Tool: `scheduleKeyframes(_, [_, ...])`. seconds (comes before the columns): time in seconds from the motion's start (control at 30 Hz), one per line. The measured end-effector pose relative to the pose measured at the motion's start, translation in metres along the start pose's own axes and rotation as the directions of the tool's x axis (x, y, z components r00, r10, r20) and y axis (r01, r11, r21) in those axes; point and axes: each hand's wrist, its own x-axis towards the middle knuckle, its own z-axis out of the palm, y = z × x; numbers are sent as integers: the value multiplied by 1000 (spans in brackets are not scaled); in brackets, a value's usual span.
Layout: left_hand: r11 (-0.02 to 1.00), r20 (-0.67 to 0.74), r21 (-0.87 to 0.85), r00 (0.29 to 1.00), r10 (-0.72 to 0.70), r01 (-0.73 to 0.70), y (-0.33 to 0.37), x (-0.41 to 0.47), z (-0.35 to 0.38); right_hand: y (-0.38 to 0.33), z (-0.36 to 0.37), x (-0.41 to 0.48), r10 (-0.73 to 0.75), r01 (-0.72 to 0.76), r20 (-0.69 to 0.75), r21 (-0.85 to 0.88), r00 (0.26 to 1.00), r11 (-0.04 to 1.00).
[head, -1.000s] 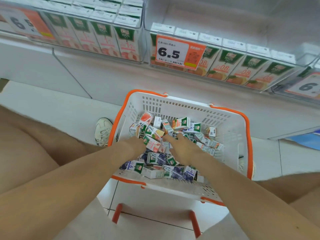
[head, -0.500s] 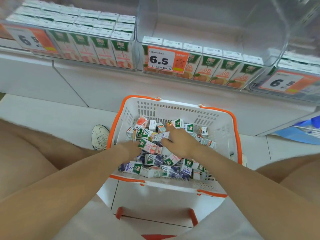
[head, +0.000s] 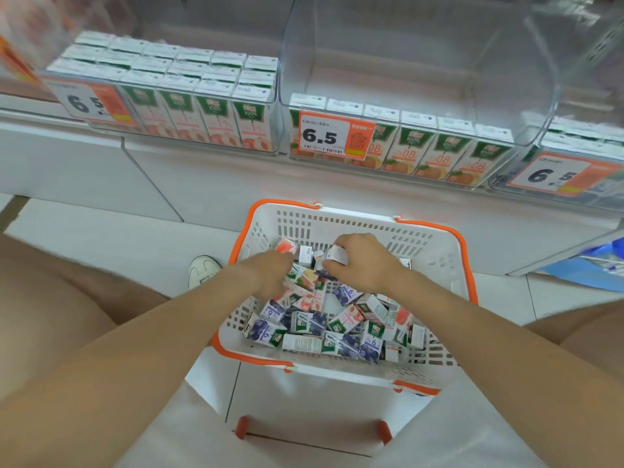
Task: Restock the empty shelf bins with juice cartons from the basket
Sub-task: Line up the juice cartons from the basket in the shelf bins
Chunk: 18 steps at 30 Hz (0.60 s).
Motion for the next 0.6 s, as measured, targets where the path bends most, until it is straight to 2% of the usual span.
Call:
scheduleKeyframes(0.07, [967, -109, -254, 994, -30, 1, 10, -9, -22, -3, -21, 1, 21, -23, -48, -39, 999, 999])
scheduleKeyframes(0.1, [919, -159, -395, 985, -71, 2, 15, -13, -31, -4, -33, 0, 31, -36, -68, -84, 997, 996])
scheduleKeyframes(0.13, [841, -181, -541, 976, -124, 7, 20, -18, -39, -5, -45, -1, 33, -45, -83, -146, 996, 988])
scheduleKeyframes(0.2, [619, -172, -785, 962, -210, -5, 32, -29, -55, -8, -70, -5, 38, -60, -93, -247, 995, 967])
scheduleKeyframes(0.27, [388, -146, -921, 958, -246, -41, 46, -44, -71, -10, -94, -9, 32, -58, -100, -261, 994, 964])
scheduleKeyframes(0.33, [211, -161, -971, 962, -220, -115, 57, -58, -85, -14, -113, -15, -17, -17, -146, -229, 989, 973])
scheduleKeyframes(0.43, [80, -247, -968, 955, -164, -237, 68, -76, -105, -20, -136, -24, -104, 67, -308, -130, 946, 989])
scheduleKeyframes(0.53, [34, -297, -955, 947, -124, -295, 77, -89, -129, -26, -162, -30, -128, 116, -443, -54, 887, 992])
scheduleKeyframes(0.6, [85, -313, -948, 948, -52, -308, 82, -99, -144, -30, -175, -30, -139, 137, -499, -41, 856, 990])
